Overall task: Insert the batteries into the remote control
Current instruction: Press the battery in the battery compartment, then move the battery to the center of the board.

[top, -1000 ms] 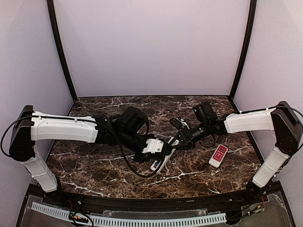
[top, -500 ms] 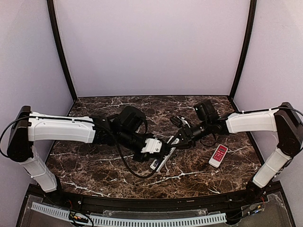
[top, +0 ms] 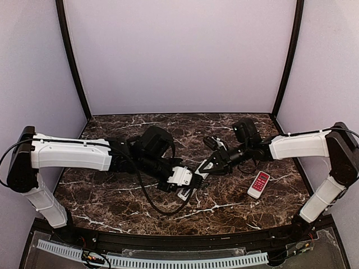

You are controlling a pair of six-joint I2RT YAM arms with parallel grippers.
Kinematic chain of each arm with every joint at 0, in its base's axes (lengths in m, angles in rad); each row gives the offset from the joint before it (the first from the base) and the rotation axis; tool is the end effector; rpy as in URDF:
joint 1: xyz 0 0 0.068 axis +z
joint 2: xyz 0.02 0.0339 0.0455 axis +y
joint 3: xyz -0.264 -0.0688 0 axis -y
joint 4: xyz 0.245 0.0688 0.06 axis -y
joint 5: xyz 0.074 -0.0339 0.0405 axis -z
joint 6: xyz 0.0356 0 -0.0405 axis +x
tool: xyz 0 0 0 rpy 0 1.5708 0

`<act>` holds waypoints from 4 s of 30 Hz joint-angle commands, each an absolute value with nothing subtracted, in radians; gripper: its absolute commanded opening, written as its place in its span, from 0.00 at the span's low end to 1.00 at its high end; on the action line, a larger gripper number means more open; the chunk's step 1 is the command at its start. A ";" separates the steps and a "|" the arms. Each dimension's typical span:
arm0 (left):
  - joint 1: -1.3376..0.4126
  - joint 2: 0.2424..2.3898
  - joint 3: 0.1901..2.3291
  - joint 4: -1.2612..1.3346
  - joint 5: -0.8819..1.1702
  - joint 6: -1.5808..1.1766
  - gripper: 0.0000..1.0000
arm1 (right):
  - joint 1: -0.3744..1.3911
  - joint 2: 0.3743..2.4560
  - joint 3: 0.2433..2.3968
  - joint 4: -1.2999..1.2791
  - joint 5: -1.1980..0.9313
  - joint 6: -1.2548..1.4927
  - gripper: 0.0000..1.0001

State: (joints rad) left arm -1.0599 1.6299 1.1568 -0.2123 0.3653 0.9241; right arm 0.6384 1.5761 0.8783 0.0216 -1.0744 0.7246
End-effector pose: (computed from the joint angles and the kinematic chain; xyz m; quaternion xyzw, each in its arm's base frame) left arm 0.1669 -0.3238 0.2509 0.7864 0.4209 -0.1923 0.4091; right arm 0.2372 0.2150 0.2091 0.1878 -0.7834 -0.5924 0.0021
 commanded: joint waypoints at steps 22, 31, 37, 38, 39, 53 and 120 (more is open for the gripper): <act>-1.079 1.626 1.057 -0.393 0.263 0.979 0.18 | 0.614 1.471 0.898 0.190 -1.240 0.780 0.00; -1.079 1.609 1.089 -0.298 0.232 0.912 0.27 | 0.618 1.512 0.873 0.093 -1.142 0.722 0.00; -1.078 1.554 1.100 -0.157 0.201 0.837 0.36 | 0.610 1.545 0.861 0.078 -1.084 0.687 0.00; -1.077 1.543 1.105 -0.128 0.188 0.826 0.37 | 0.606 1.551 0.859 0.079 -1.081 0.681 0.00; -1.077 1.537 1.106 -0.110 0.163 0.800 0.40 | 0.599 1.554 0.857 0.080 -1.075 0.675 0.00; -0.977 1.584 1.231 -0.211 0.091 0.370 0.61 | 0.328 1.463 0.793 0.065 -1.032 0.579 0.00; -1.046 2.377 1.941 -0.698 0.033 0.184 0.14 | -0.036 1.115 0.694 -0.217 -0.794 0.281 0.00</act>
State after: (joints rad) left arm -1.0428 2.3890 1.9663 -0.6270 0.0948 0.2043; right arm -0.0292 1.1065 0.6712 -0.2302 -0.7864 0.2951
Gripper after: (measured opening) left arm 0.171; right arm 0.180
